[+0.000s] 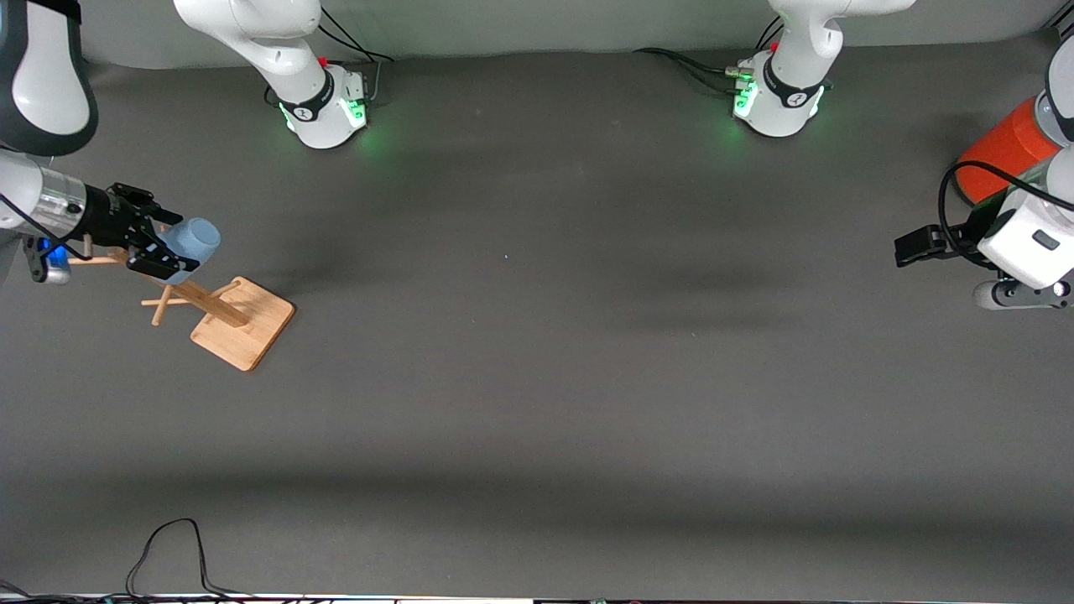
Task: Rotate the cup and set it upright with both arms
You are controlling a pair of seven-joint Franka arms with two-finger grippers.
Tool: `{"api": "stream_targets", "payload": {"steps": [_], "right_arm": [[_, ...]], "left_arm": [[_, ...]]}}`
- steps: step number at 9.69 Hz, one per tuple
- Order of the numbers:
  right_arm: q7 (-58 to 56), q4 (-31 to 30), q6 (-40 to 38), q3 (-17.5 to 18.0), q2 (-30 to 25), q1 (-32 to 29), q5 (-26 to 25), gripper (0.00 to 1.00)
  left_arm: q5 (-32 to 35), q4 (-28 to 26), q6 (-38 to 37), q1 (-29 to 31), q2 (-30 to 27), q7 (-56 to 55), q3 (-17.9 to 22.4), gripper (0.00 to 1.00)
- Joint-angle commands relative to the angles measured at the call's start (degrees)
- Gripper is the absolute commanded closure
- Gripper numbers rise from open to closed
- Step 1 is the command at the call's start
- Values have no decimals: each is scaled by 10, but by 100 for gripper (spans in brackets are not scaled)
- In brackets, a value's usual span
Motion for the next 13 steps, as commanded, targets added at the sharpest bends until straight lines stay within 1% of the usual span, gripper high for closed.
{"api": "stream_targets", "payload": {"steps": [1, 2, 4, 5, 7, 10, 11, 12, 13], "right_arm": [[14, -2, 17, 2, 9, -1, 11, 0], [14, -1, 17, 2, 11, -1, 11, 3], [14, 3, 15, 3, 7, 4, 11, 29], [18, 10, 11, 6, 6, 4, 11, 35], [46, 38, -9, 14, 6, 6, 10, 35], [110, 91, -54, 60, 4, 6, 12, 35], [146, 106, -59, 87, 4, 6, 17, 35], [176, 117, -60, 119, 4, 6, 40, 35], [212, 126, -52, 167, 8, 6, 46, 35]], "left_arm": [[-1, 10, -9, -1, -1, 6, 2, 0], [-1, 10, -7, -1, -1, 6, 2, 0], [-1, 9, -6, -2, 0, 6, 2, 0], [-1, 9, -6, -2, 0, 6, 2, 0], [-1, 9, -5, -2, 0, 6, 2, 0], [-5, 9, -6, -1, 0, 6, 2, 0], [-5, 9, -6, -2, 0, 6, 2, 0], [-5, 9, -6, -2, 0, 6, 2, 0], [-5, 9, -6, -2, 0, 6, 2, 0]]}}
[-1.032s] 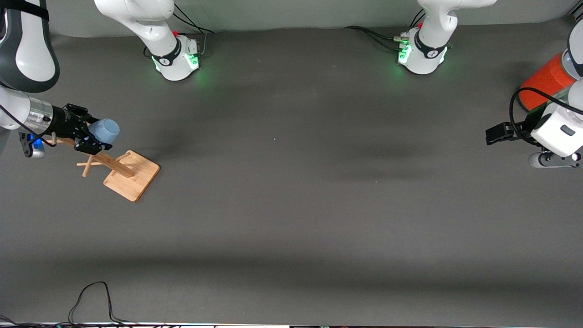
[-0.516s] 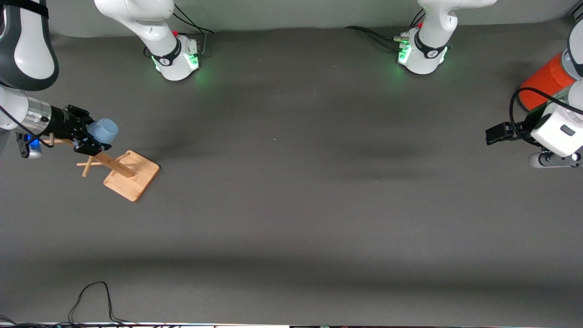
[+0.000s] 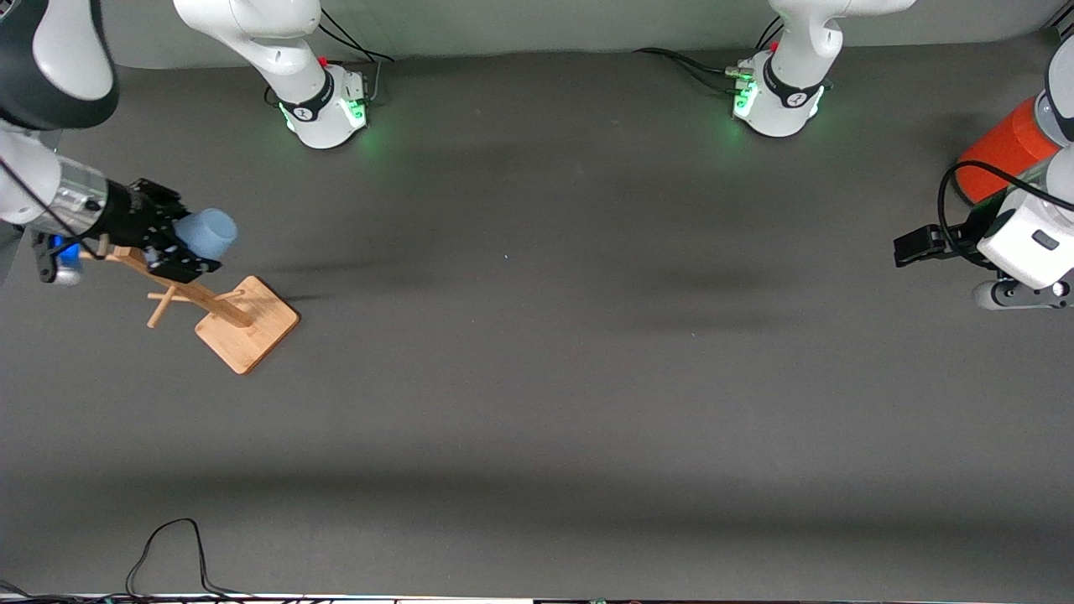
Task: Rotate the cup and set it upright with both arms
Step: 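Carry the blue cup away from the mug tree toward the table middle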
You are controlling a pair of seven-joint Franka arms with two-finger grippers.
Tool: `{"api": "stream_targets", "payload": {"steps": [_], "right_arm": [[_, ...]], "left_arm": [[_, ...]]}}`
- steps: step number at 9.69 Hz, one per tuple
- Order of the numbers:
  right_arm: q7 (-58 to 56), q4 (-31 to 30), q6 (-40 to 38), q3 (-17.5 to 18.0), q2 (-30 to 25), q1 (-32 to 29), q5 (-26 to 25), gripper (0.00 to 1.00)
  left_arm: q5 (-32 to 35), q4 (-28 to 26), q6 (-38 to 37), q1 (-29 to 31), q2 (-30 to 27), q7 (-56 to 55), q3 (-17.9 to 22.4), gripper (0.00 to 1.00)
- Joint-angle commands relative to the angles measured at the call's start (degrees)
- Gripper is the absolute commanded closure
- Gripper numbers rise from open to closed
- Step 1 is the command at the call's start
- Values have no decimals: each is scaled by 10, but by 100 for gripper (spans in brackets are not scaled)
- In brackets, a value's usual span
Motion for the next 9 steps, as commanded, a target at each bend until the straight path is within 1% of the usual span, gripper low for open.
{"api": "stream_targets", "payload": {"steps": [1, 2, 3, 5, 6, 7, 9], "right_arm": [[95, 40, 10, 81, 15, 0, 15, 35], [136, 54, 26, 120, 33, 0, 17, 35], [185, 61, 59, 160, 50, 0, 17, 35], [288, 65, 138, 248, 91, 0, 8, 35], [324, 66, 179, 279, 114, 2, 3, 35], [366, 65, 217, 303, 142, 15, -31, 35], [478, 69, 281, 345, 214, 41, -135, 35]], "left_arm": [[-4, 9, -7, -2, 0, 6, 2, 0], [-5, 9, -7, -2, 0, 6, 2, 0], [-8, 8, -7, -2, 0, 6, 2, 0], [-10, 8, -9, -1, 0, 5, 2, 0], [-11, 8, -8, -1, 1, 6, 2, 0], [-11, 8, -6, -1, 1, 5, 2, 0], [-11, 8, -5, -2, 3, 5, 2, 0]]}}
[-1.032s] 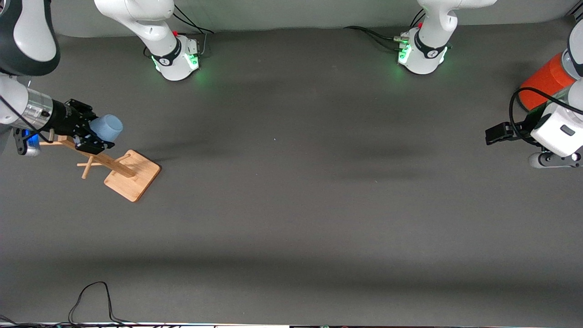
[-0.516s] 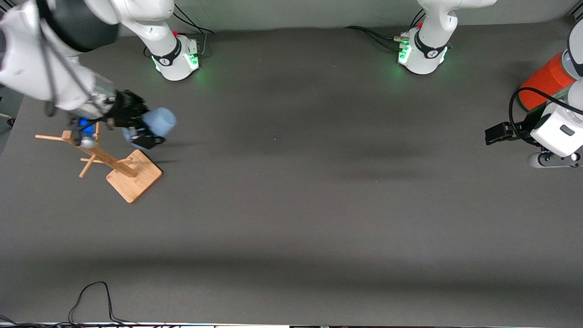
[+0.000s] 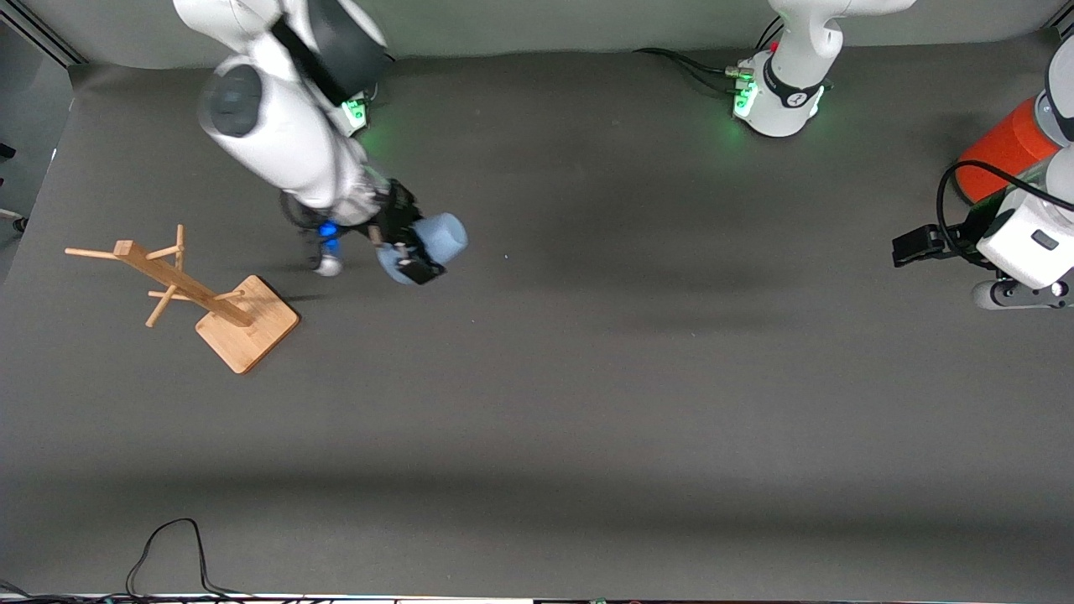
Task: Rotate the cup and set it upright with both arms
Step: 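Carry the blue cup away from the mug tree toward the table middle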
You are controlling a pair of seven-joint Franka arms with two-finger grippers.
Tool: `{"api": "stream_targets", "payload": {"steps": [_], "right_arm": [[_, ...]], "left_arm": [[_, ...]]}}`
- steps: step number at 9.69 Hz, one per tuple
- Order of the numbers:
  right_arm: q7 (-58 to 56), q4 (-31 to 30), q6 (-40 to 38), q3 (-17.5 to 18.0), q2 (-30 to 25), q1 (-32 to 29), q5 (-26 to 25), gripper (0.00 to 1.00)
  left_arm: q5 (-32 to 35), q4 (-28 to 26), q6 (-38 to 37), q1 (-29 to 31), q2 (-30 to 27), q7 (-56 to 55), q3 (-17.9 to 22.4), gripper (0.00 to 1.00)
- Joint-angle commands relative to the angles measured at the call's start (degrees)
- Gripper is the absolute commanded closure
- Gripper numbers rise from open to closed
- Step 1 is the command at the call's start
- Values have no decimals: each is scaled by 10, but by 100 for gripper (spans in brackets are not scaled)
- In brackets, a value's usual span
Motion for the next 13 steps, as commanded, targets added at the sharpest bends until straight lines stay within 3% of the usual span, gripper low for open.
{"api": "stream_targets", "payload": {"steps": [1, 4, 7, 9, 10, 11, 12, 13], "right_arm": [[122, 38, 42, 27, 104, 55, -123, 35], [320, 110, 43, 24, 251, 156, -325, 35], [432, 132, 43, 24, 349, 197, -450, 34], [490, 140, 43, 22, 399, 230, -504, 34], [510, 161, 42, 22, 426, 234, -508, 34], [518, 173, 42, 18, 435, 247, -507, 25], [519, 173, 42, 10, 438, 250, -508, 7], [522, 174, 43, 9, 438, 250, -514, 0]], "left_arm": [[-6, 8, -5, -2, 3, 5, 2, 0], [-7, 8, -5, -2, 4, 5, 2, 0], [-7, 8, -4, -3, 5, 5, 2, 0], [-7, 8, -4, -3, 5, 5, 2, 0], [-7, 8, -4, -3, 5, 5, 2, 0], [-7, 8, -4, -3, 5, 5, 2, 0], [-7, 8, -4, -3, 7, 6, 2, 0], [-7, 8, -4, -2, 7, 6, 2, 0]]}}
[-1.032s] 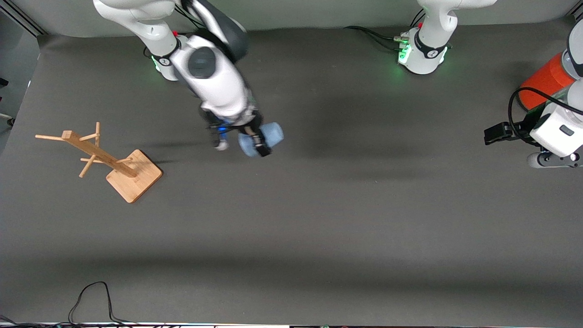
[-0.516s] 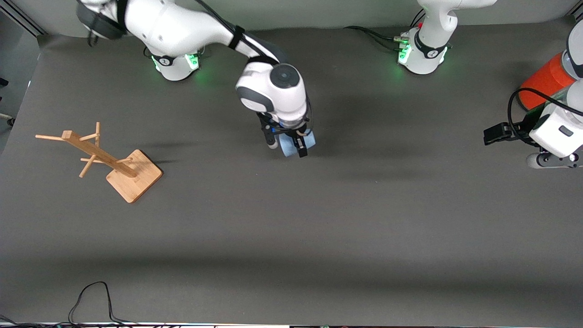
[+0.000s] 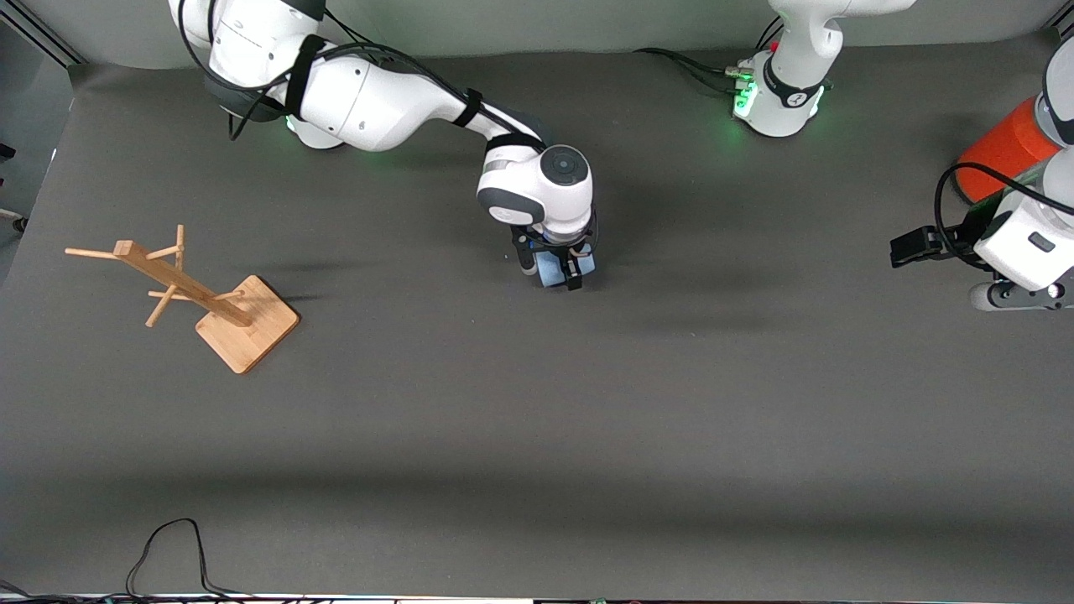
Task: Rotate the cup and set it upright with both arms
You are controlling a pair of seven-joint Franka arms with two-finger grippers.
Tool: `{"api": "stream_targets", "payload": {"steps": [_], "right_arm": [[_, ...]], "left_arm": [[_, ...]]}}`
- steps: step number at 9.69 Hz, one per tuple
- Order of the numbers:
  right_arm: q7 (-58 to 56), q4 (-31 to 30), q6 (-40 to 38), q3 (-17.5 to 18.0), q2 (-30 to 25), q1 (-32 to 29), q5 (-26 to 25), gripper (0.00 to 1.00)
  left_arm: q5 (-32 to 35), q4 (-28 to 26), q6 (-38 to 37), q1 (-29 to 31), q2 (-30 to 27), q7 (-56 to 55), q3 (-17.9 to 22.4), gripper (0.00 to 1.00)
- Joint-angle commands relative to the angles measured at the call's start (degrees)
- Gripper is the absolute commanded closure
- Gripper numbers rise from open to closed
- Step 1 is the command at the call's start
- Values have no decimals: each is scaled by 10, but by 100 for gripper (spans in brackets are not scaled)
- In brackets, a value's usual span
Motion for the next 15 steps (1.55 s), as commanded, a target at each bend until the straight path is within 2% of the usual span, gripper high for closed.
{"api": "stream_targets", "payload": {"steps": [1, 3, 5, 7, 8, 10, 12, 14, 15], "right_arm": [[24, 21, -7, -6, 6, 8, -22, 0], [14, 48, -17, -4, -4, 2, -22, 0], [-25, 57, -38, 9, -37, -17, -14, 0], [-69, 56, -76, 61, -72, -56, -13, 0], [-118, 56, -106, 79, -96, -76, -11, 0], [-287, 54, -132, 83, -165, -110, 34, 0], [-460, 57, -156, 85, -222, -180, 94, 0], [-652, 57, -176, 77, -294, -240, 199, 0], [-739, 60, -195, 40, -319, -250, 244, 0]], "left_arm": [[-5, 9, -4, -2, 4, 6, 2, 0], [-10, 9, -2, -2, 4, 5, 2, 0], [-15, 9, -2, -4, 12, -4, 0, 0], [-13, 10, 1, -29, 33, -27, -7, 0], [-12, 10, 16, -55, 48, -67, -7, 0], [-7, 28, 51, -127, 92, -181, -6, 0], [-3, 104, 56, -186, 183, -298, -6, 0], [18, 212, 57, -229, 296, -391, -6, 0], [19, 266, 59, -235, 347, -413, -6, 0]]}}
